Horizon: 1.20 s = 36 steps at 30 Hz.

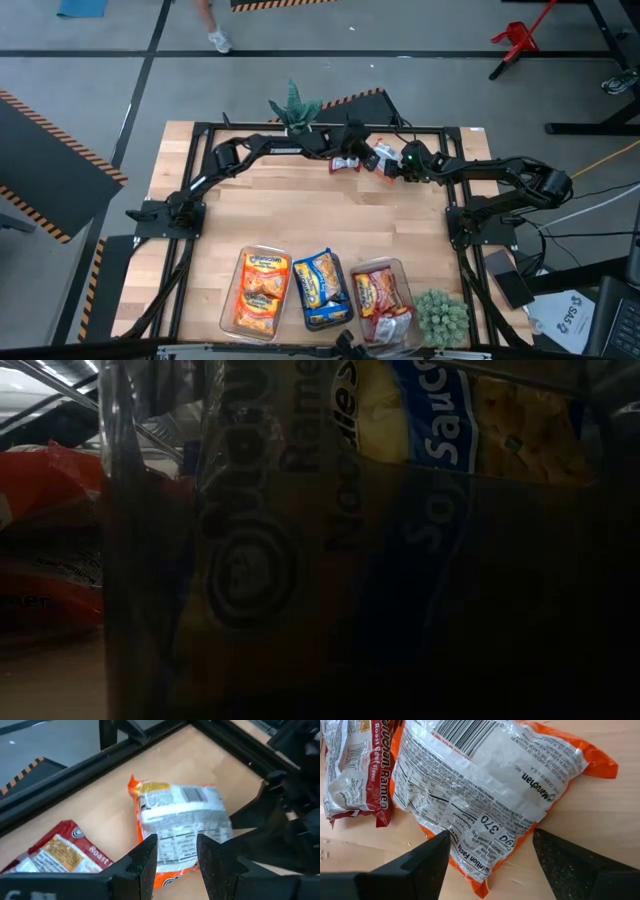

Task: Sort Maruchan noodles
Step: Put the orange noodle pack into the left transparent bin

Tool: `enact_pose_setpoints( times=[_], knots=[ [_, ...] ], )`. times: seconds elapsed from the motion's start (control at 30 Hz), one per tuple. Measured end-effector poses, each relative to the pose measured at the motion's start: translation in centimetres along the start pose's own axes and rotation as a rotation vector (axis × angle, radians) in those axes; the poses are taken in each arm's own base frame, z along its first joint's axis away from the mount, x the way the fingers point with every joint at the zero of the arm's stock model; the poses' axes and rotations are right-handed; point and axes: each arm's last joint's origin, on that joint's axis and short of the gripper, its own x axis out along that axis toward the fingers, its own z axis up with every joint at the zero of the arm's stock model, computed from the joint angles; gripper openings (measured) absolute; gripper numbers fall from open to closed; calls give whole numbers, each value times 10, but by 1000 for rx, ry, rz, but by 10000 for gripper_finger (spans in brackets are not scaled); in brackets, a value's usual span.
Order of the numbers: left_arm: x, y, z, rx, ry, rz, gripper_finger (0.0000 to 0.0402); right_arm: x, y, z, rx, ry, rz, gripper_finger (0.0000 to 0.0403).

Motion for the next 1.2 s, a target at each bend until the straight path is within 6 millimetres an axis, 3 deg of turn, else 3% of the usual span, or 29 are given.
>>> enact_pose_setpoints(
  times=[0.43,0.57,0.9,1.2],
  knots=[
    [0,-11,-9,22,42,-28,129,6,-2,-3,-79,63,7,273],
    [0,-16,-11,27,49,-44,129,8,-2,-4,-61,75,8,215],
    [-5,-22,-10,-20,97,-156,129,8,-2,-5,-34,109,28,21],
    [-23,-37,-2,-169,225,-379,129,-5,1,-5,-25,123,89,4]
  ],
)
